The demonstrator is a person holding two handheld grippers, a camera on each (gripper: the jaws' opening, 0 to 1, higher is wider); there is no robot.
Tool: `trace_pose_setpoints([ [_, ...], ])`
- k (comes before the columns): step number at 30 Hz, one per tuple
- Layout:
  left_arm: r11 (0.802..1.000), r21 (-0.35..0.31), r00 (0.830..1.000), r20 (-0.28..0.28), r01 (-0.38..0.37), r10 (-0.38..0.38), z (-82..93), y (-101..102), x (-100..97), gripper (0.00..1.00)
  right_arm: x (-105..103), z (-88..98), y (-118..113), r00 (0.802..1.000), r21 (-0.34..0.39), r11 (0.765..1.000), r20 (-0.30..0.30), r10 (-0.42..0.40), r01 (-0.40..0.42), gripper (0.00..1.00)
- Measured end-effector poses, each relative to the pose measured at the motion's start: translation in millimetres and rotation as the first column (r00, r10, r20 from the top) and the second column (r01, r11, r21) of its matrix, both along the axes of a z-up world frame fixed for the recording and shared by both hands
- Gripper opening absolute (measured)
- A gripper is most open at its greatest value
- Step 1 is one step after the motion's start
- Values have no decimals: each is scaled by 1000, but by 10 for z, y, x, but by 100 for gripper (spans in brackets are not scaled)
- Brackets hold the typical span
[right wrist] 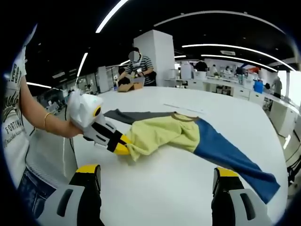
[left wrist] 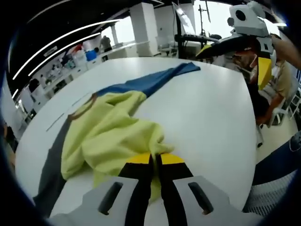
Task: Fold the garment on the visible template until the final outline fits inside the template.
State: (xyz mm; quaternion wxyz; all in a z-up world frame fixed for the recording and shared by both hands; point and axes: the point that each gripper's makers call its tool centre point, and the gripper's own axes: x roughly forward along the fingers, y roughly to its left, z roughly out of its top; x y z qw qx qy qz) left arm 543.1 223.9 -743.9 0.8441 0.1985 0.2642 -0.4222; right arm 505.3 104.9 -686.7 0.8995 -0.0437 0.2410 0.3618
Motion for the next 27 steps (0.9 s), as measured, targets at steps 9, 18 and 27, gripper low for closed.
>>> trace_pose_setpoints([
  [9, 998, -62, 997, 70, 26, -21, 539, 104, 136, 2, 30, 56, 97, 1000, 14, 1000, 21, 13, -13, 96],
  [18, 998, -63, 984, 178, -2, 13, 1015, 330, 628, 2, 43, 70, 139, 1000, 18, 1000, 26, 11, -12, 96],
  [27, 987, -115, 981, 149, -111, 128, 1004, 562, 1142, 2, 97, 102, 133, 1000, 27, 1000, 26, -6, 5, 94],
])
